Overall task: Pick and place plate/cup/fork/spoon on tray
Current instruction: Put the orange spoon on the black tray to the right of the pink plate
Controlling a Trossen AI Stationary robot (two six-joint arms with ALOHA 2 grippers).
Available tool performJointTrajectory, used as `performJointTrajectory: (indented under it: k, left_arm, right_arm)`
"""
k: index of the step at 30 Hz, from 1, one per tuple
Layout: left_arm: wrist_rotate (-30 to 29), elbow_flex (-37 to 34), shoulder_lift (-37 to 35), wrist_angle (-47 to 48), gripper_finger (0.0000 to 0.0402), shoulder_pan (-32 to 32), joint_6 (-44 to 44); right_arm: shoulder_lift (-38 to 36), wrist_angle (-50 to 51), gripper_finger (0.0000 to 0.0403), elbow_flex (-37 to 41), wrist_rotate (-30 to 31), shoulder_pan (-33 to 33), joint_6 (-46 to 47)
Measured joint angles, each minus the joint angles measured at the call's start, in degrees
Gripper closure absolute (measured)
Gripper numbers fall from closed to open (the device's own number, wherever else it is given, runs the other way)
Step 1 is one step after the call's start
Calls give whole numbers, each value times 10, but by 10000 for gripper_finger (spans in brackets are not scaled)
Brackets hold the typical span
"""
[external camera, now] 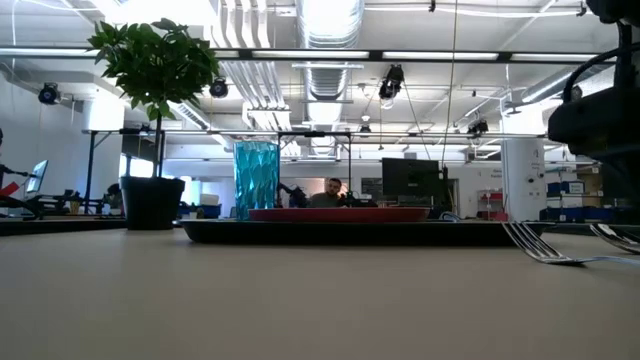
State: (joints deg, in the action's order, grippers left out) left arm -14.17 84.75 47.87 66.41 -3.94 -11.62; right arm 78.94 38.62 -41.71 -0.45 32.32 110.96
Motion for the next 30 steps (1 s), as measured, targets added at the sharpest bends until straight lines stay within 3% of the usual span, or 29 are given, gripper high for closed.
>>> performJointTrajectory:
  k: [10, 21, 30]
  left_arm:
    - [0, 0, 1, 0, 368, 0, 0]
    - [0, 0, 1, 0, 368, 0, 0]
    - [0, 0, 0, 0, 368, 0, 0]
  right_arm:
    - [-1, -20, 243, 15, 0, 0, 5]
    - [0, -14, 384, 17, -3, 0, 10]
    - [0, -15, 394, 17, 1, 0, 10]
